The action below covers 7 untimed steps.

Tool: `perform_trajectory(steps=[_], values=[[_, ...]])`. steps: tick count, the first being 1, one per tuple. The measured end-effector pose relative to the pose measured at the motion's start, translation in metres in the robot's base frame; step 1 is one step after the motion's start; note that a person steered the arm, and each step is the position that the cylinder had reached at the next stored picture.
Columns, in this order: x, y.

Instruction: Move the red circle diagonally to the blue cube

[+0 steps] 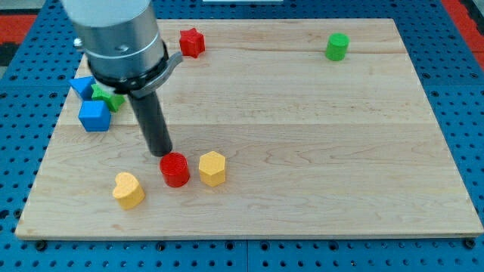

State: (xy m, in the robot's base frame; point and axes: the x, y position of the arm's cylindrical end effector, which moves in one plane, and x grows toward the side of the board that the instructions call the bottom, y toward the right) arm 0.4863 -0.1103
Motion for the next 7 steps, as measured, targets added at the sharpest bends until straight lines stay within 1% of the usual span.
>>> perform_trajectory(steps=[1, 2, 3, 4, 5, 6, 7], values=[[-0.002, 0.056], [0.028, 0.069], [0.050, 0.067], [0.051, 0.029], [0.043, 0.005], [0.020, -0.006], [0.016, -0.032]])
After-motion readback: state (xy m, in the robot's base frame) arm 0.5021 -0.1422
